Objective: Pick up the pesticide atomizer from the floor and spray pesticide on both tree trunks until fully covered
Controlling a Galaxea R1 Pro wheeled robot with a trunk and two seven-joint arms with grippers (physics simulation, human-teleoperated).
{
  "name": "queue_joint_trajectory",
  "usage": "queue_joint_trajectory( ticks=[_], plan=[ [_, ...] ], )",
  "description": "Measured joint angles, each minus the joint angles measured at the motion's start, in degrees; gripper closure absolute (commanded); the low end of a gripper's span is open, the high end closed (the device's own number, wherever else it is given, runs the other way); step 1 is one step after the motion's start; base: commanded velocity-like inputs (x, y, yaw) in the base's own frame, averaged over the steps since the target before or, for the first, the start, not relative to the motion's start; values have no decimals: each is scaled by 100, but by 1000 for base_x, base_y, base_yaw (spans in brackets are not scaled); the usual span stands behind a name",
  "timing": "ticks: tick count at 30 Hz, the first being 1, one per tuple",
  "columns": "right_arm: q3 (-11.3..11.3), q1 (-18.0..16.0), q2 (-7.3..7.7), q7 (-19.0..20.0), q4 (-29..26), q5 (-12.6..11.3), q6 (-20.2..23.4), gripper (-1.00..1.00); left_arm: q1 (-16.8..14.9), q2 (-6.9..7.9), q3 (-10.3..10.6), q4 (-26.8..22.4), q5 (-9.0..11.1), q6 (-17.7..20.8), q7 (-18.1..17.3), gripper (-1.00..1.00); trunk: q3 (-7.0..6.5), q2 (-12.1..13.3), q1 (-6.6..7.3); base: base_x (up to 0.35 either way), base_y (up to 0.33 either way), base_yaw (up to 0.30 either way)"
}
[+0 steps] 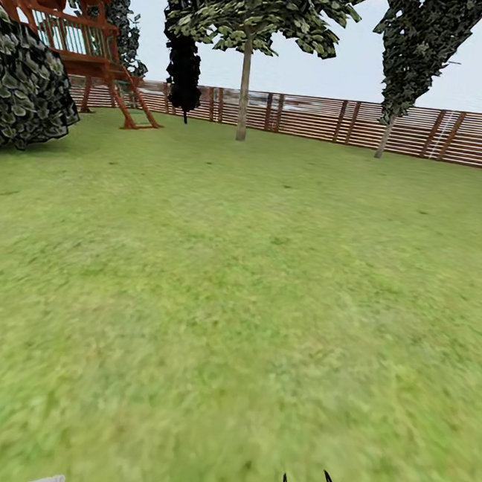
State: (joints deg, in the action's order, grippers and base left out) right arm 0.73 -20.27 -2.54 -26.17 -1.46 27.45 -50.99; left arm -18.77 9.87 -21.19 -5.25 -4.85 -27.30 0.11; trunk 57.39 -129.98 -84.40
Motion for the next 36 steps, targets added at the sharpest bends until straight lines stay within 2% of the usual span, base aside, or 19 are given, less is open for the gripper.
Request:
queue_joint_trajectory(
  ticks=[36],
  plan=[
    [0,0,0,-4,0,0,0,-100,0,6,0,26,0,0,1,100,0,0,0,339,0,0]
  ],
)
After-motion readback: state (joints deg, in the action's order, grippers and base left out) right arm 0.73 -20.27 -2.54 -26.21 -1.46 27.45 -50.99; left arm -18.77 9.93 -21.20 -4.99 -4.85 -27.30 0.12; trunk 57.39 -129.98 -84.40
